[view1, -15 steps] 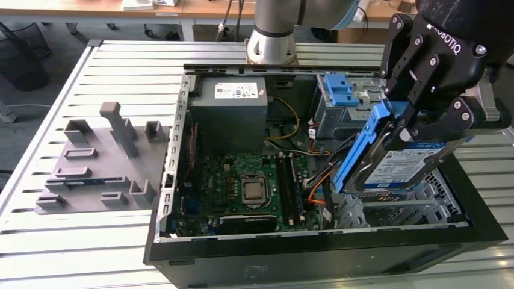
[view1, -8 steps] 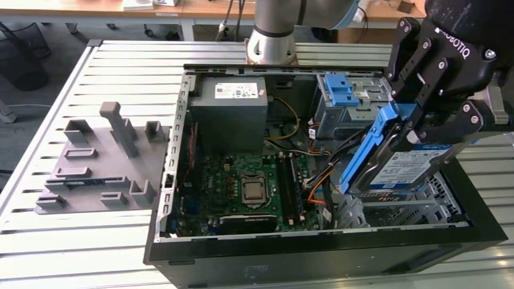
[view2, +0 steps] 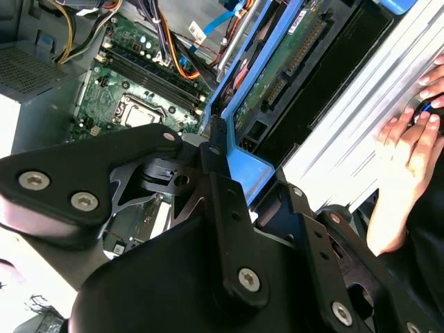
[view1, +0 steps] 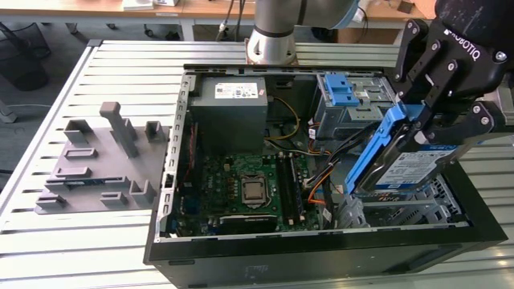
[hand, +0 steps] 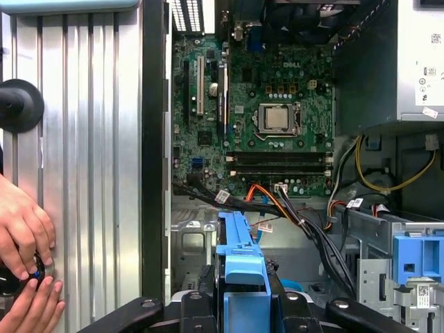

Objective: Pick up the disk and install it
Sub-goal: 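Insert the disk into the insertion slot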

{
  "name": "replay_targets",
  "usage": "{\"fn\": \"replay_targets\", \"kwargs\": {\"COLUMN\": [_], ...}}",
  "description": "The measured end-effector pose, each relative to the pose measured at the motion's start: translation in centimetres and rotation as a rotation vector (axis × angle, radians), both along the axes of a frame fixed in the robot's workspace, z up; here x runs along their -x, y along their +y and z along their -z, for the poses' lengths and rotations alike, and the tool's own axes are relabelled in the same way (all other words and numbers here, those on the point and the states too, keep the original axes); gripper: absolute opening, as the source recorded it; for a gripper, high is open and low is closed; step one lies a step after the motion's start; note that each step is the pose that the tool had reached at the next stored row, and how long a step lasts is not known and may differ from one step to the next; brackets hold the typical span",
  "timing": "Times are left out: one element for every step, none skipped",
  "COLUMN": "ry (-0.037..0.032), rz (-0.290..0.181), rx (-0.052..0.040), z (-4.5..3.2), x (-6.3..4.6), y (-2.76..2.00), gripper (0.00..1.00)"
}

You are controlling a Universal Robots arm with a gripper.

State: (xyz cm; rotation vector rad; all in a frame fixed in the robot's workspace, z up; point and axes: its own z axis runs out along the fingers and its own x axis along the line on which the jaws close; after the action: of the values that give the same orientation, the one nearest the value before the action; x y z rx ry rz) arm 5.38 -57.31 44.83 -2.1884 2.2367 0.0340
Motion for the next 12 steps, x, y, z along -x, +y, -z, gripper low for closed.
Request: {"fn": "replay_targets", "kwargs": {"ry": [0.0,0.0,0.0,0.0,0.0,0.0,0.0,0.0,0.0,0.0,0.0,0.0], "rz": [0.0,0.0,0.0,0.0,0.0,0.0,0.0,0.0,0.0,0.0,0.0,0.0], "rx": [-0.0001,-0.0001,0.0,0.0001,0.0001,0.0001,0.0001,0.0001,0.0001,0.0001,0.0001,0.0001], "z": [0.02,0.03,0.03,0.04,0.06,0.07,0.09,0.11,0.12,0.14,0.15,0.17], "x": [-0.1,-0.3,-0.4,-0.5,-0.6,-0.8,-0.9,-1.0,-1.1,-1.2,-1.3,-1.4], "y": [0.0,0.0,0.0,0.0,0.0,0.0,0.0,0.0,0.0,0.0,0.0,0.0], "gripper": [0.36,0.36,0.36,0.36,0.36,0.36,0.36,0.36,0.36,0.36,0.36,0.36]}}
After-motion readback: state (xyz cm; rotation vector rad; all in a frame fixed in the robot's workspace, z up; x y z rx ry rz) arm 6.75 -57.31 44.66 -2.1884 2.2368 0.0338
